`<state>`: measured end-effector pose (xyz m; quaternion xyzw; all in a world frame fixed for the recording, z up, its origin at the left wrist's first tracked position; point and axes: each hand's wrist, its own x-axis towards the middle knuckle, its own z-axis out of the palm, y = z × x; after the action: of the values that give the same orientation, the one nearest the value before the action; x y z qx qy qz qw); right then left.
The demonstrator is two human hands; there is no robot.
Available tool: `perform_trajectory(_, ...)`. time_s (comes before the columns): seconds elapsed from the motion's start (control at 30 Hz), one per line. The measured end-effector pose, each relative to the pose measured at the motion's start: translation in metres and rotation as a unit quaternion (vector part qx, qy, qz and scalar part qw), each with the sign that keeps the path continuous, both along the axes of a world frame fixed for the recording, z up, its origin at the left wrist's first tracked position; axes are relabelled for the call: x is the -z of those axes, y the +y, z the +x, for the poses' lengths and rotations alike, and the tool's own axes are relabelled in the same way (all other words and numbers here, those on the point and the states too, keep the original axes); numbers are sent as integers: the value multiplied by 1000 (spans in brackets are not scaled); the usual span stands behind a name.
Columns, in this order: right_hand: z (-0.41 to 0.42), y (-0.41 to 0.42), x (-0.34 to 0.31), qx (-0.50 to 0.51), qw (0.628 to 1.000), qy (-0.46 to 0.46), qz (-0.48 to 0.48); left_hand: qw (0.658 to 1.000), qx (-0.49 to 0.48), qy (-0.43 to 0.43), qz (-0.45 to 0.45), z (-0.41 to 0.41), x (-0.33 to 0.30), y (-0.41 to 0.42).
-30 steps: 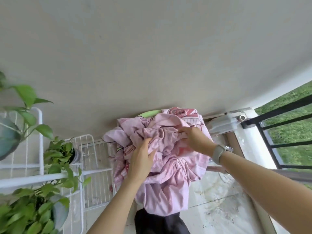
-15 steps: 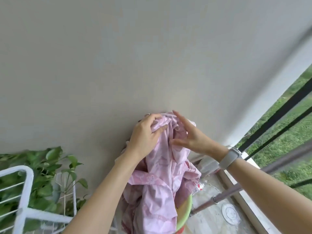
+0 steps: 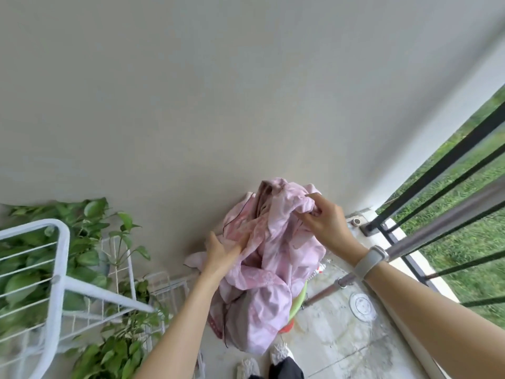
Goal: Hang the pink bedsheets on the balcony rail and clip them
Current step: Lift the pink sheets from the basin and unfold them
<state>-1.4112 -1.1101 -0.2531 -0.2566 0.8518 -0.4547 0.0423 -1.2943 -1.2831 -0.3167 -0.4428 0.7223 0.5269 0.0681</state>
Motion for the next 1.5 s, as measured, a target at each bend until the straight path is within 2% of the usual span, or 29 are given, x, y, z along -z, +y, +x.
perform_trajectory(0.07, 2, 4, 2, 13, 1000, 3, -1, 994, -34, 28, 95, -6, 6, 1)
perform_trajectory(0.13, 3, 9, 1, 20, 1000, 4, 4, 987, -39, 65, 138, -8, 10, 0)
perform_trajectory(0.23, 4, 17, -1, 12, 999, 31, 33, 977, -99, 154, 113, -12, -2, -7)
perform_trajectory(0.3, 7, 20, 2, -9, 993, 83, 88, 963, -122, 230, 68, -21, -28, -13)
perform_trajectory(0.37, 13, 13, 5, -25, 985, 103, 134, 951, -74, 300, 13, -34, -62, -12)
perform_trajectory(0.43, 19, 1, 7, -43, 990, 72, 116, 937, 31, 347, -21, -45, -90, 2)
perform_trajectory(0.47, 22, -5, 6, -51, 995, 35, 81, 931, 90, 353, -25, -46, -100, 12)
perform_trajectory(0.53, 25, -10, 2, -66, 991, -110, -30, 928, 188, 321, -26, -41, -97, 22)
perform_trajectory(0.57, 26, -8, 2, -66, 970, -211, -101, 930, 209, 301, -25, -36, -83, 20)
perform_trajectory(0.63, 24, 2, 12, -45, 899, -391, -193, 941, 201, 267, -50, -24, -53, 11)
perform_trajectory(0.7, 20, 14, 23, -43, 853, -489, -175, 941, 178, 269, -99, -11, -29, 12)
perform_trajectory(0.73, 16, 19, 26, -52, 832, -531, -153, 930, 193, 276, -145, -6, -21, 18)
perform_trajectory(0.8, 4, 23, 28, -62, 797, -593, -94, 886, 263, 303, -233, 1, -18, 38)
perform_trajectory(0.9, -7, 18, 30, -111, 786, -608, 12, 829, 335, 350, -278, 8, -19, 64)
perform_trajectory(1.0, -3, 7, 45, -121, 773, -622, 30, 830, 348, 356, -251, 14, -5, 70)
perform_trajectory(1.13, 5, 6, 68, -31, 786, -616, -39, 854, 300, 377, -197, 32, 11, 71)
perform_trajectory(1.17, 7, 9, 72, -10, 800, -597, -53, 862, 274, 381, -192, 36, 11, 70)
perform_trajectory(1.23, 9, 16, 74, -16, 860, -509, -28, 883, 214, 359, -212, 37, 12, 63)
perform_trajectory(1.3, 12, 22, 69, -64, 914, -402, -1, 916, 153, 294, -224, 31, 19, 50)
perform_trajectory(1.33, 12, 25, 65, -84, 930, -358, 1, 941, 120, 252, -191, 28, 26, 42)
perform_trajectory(1.4, 12, 29, 54, -100, 953, -284, -2, 987, 24, 154, -40, 16, 36, 29)
perform_trajectory(1.43, 12, 30, 47, -109, 961, -255, -5, 990, -34, 124, 50, 8, 39, 28)
perform_trajectory(1.5, 15, 30, 34, -151, 964, -221, -6, 960, -144, 109, 216, -12, 43, 33)
